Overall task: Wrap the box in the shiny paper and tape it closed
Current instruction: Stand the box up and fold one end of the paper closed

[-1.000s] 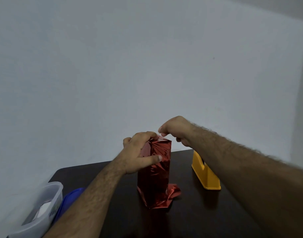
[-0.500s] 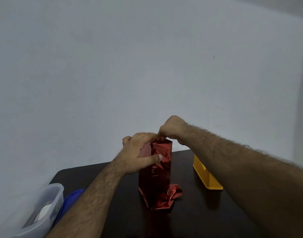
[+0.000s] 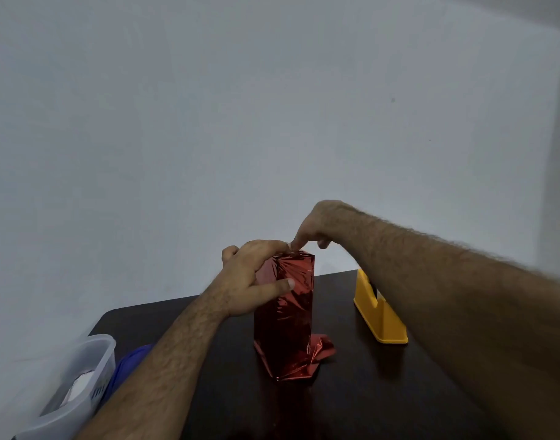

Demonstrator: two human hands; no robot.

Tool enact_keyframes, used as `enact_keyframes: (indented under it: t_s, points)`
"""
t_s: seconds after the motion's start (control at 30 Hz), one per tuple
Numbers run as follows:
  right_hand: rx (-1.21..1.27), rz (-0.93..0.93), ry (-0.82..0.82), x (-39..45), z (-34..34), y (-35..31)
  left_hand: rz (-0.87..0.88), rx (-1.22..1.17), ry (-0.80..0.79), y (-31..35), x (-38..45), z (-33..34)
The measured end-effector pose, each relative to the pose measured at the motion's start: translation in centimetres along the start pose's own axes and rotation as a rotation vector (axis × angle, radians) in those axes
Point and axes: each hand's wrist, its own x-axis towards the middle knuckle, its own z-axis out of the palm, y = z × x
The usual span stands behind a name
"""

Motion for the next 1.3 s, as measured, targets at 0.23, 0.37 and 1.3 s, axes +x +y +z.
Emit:
enact_keyframes:
  t_s: [0.23,0.37,1.3]
  points:
    - [0.475,0.248,-0.229,1.5,3.5,3.9,0.016,-0.003,0.007,0.2,0.1,0.4]
    - [0.524,0.21,-0.115,1.7,5.4,3.7,0.031,-0.005,0.021,0.5,-0.1,0.3]
    - [0.699,0.252,-0.077,0.1,5.0,0.8,-0.137,-0.046,0.108,2.0,0.6,1.4]
